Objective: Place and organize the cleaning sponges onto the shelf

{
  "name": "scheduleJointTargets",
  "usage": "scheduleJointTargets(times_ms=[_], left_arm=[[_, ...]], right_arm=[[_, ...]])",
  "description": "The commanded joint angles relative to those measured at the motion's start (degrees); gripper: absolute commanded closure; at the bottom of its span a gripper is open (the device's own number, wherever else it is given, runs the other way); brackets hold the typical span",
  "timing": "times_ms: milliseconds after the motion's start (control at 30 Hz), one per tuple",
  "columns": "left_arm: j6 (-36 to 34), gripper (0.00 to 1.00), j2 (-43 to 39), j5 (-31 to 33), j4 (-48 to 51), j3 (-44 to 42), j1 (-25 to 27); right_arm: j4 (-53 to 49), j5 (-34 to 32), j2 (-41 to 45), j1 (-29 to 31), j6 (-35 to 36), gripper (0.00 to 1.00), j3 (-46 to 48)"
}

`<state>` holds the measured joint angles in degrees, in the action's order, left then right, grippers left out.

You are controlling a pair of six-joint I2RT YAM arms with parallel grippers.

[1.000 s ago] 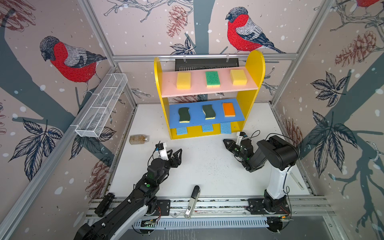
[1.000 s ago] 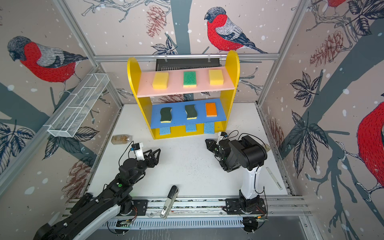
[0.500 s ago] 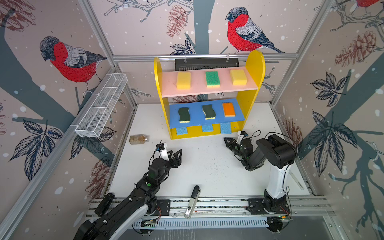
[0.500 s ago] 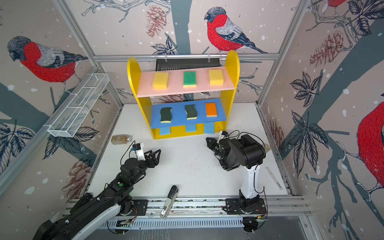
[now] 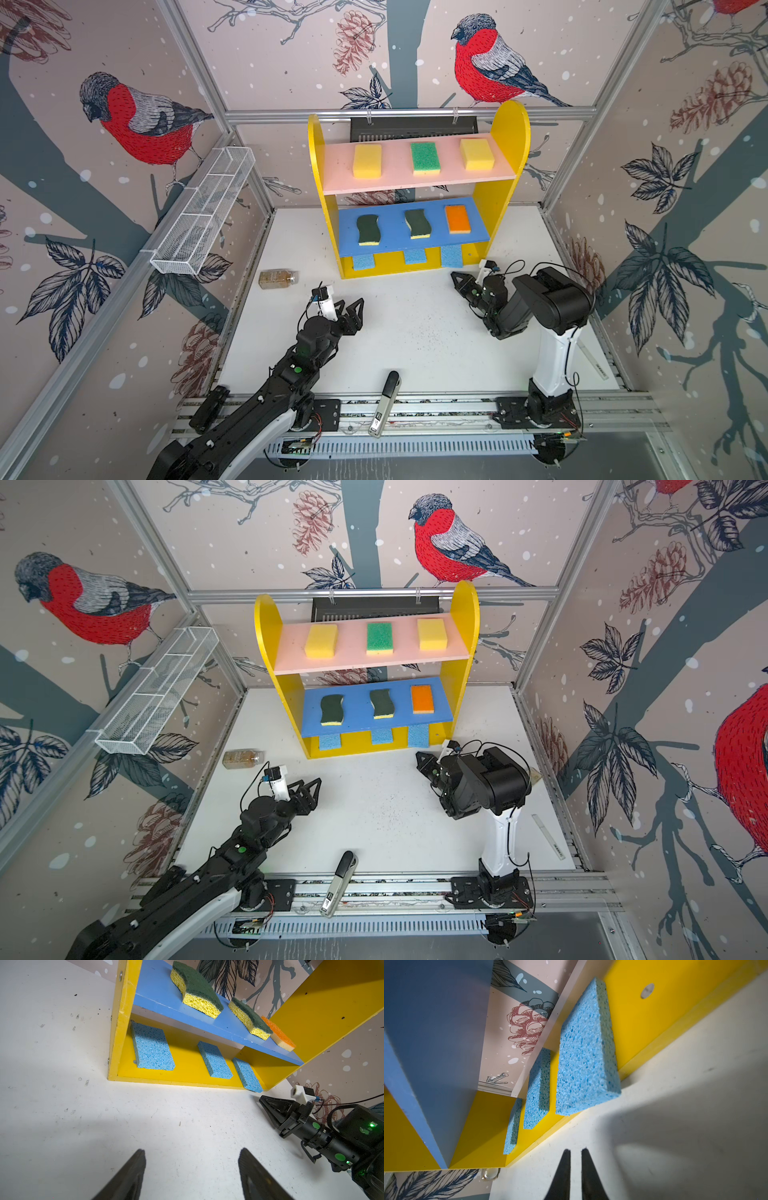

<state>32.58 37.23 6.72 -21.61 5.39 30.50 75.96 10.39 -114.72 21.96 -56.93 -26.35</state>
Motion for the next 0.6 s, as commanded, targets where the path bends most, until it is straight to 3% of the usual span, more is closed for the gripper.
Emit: scheduleJointTargets(times_ms=[0, 567], left_arm=[[-0.5, 0.29, 0.0, 0.6, -1.7, 0.1, -0.1], [-0.7, 0.29, 0.6, 1.8, -1.1, 1.1, 0.0]], right_arm=[[-1.4, -0.9, -0.4, -0.2, -0.2, 0.86, -0.1], [-5.3, -1.0, -1.9, -1.0, -2.8, 0.91, -2.8]])
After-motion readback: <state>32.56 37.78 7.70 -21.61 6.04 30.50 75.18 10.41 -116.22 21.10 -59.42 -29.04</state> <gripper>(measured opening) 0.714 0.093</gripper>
